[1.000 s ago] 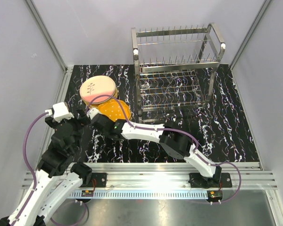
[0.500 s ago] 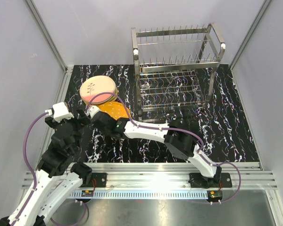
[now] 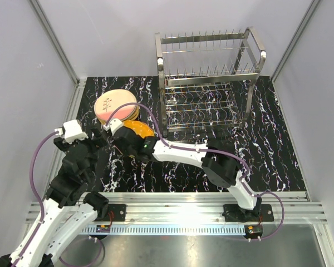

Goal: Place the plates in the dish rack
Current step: Grab a plate with the right arm, then pass the plate from the right arm to the left

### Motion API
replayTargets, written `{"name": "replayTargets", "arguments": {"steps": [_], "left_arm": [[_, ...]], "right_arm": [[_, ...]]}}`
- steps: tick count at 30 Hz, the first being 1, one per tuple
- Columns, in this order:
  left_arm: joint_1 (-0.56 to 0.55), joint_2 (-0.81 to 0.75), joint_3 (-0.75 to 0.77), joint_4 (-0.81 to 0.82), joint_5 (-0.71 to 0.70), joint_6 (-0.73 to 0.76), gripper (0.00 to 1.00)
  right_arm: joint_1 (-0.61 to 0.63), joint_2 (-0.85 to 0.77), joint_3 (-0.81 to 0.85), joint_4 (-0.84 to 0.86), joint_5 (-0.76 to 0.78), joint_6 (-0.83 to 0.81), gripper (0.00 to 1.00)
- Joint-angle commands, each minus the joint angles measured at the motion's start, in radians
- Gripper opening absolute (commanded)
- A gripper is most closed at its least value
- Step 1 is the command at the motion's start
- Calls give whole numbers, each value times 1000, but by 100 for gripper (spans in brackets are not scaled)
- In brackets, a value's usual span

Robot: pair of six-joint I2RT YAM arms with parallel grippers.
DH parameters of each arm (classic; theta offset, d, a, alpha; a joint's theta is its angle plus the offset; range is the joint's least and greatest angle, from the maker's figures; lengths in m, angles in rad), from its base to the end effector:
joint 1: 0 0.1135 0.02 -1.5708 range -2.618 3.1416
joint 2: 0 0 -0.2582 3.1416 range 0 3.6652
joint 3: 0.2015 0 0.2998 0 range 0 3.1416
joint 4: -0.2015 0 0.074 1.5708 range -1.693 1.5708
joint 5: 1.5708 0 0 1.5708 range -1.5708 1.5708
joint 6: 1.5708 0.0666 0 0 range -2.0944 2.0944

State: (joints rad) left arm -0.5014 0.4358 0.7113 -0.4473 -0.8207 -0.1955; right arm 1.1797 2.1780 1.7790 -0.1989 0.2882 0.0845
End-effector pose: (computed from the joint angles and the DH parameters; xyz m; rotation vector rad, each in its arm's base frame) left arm 0.1724 -0.0389 0.3397 -0.3326 1.6582 0.1931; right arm 0.2368 0.5246 0.1891 -0.9852 1.9347 0.4230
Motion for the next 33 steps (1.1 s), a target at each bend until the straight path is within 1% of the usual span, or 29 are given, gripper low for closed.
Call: {"name": "replayTargets", "arguments": {"steps": [1, 6, 7, 8, 10, 12, 15, 16, 18, 19, 20, 22, 25, 29, 33], "left_arm": [[3, 15, -6, 55, -14, -10, 99], [3, 50, 0, 56, 40, -13, 99], [4, 69, 1, 56, 48, -13, 99], [7, 81, 8, 56, 63, -15, 99], [29, 130, 25, 36, 90, -36, 99], [52, 185, 57, 7, 150, -89, 99], [113, 233, 91, -34, 242, -149, 99], [144, 239, 102, -62, 259, -168, 99], [178, 242, 122, -71, 356, -221, 99], [208, 245, 129, -76, 426, -267, 99], [222, 245, 132, -79, 455, -268, 99], [262, 261, 139, -87, 511, -329, 99], [296, 280, 134, -71, 622, -403, 99], [317, 311, 96, -24, 724, -499, 99], [330, 356, 63, 21, 778, -544, 99]], "right_arm": [[-31, -115, -6, 87, 3, 57, 0], [-43, -179, -105, 183, -3, 81, 0], [-45, -188, -122, 190, 0, 92, 0], [-48, -207, -156, 240, 2, 98, 0], [-58, -233, -211, 279, -6, 116, 0], [-66, -251, -242, 335, -21, 132, 0], [-81, -271, -279, 375, -53, 164, 0], [-84, -273, -283, 381, -63, 170, 0], [-88, -276, -297, 398, -67, 173, 0], [-91, -282, -305, 404, -70, 176, 0], [-89, -285, -311, 412, -70, 178, 0], [-91, -299, -337, 434, -80, 184, 0], [-92, -310, -360, 469, -87, 189, 0], [-92, -319, -380, 495, -95, 195, 0], [-94, -334, -405, 518, -103, 199, 0]]}}
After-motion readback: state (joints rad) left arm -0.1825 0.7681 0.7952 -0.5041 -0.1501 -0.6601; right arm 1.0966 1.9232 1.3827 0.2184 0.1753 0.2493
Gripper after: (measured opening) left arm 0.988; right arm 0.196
